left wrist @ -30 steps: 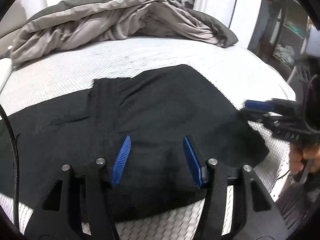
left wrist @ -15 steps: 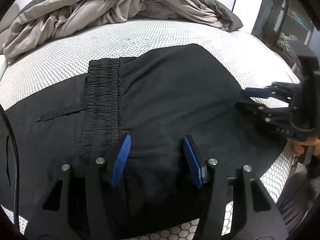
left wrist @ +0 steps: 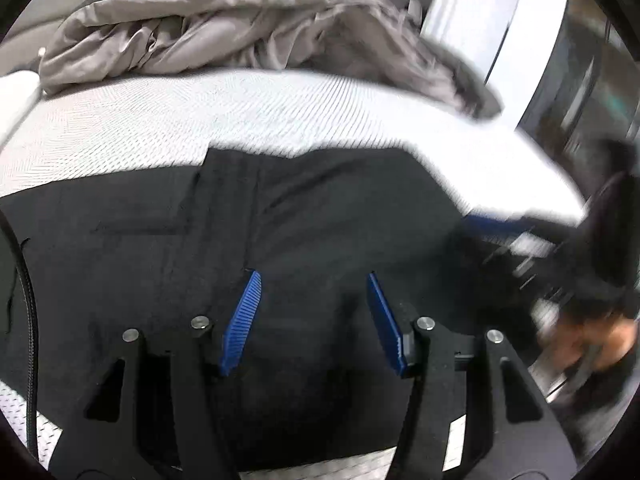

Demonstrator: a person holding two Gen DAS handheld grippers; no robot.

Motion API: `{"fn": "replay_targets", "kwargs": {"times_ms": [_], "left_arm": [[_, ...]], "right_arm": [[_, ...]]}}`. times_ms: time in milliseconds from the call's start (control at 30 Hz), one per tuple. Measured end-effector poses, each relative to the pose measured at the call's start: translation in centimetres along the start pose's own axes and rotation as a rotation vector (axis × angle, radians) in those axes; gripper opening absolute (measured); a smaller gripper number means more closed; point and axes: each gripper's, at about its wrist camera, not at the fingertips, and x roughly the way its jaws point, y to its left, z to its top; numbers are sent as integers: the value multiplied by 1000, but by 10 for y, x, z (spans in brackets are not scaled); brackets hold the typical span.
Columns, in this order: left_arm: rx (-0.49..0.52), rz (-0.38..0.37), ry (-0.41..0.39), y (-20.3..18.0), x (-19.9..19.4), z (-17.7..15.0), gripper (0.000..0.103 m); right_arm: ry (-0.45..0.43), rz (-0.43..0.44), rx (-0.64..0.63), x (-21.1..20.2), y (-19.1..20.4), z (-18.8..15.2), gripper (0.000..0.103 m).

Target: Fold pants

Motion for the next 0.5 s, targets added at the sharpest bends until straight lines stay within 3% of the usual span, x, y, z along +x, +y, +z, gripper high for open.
{"fn": "replay_targets", "kwargs": {"times_ms": [100, 167, 267, 367, 433, 500], "left_arm": [[-3, -27, 66, -2, 21, 23, 52], [13, 8, 161, -1, 50, 29, 52], [141, 33, 170, -6, 55, 21, 52], [253, 57, 173, -4, 40, 11, 50], [270, 71, 164, -1, 30, 8, 54], [261, 70, 150, -1, 24, 10, 54]], "right_arm": [[33, 61, 24, 15, 9, 14, 43], [90, 70, 24, 33, 10, 14, 44], [147, 61, -6, 48, 9, 10, 43], [143, -74, -96, 39, 5, 4, 43], [140, -159, -83, 35, -5, -2, 44], [128, -161, -81, 29, -9, -5, 44]]}}
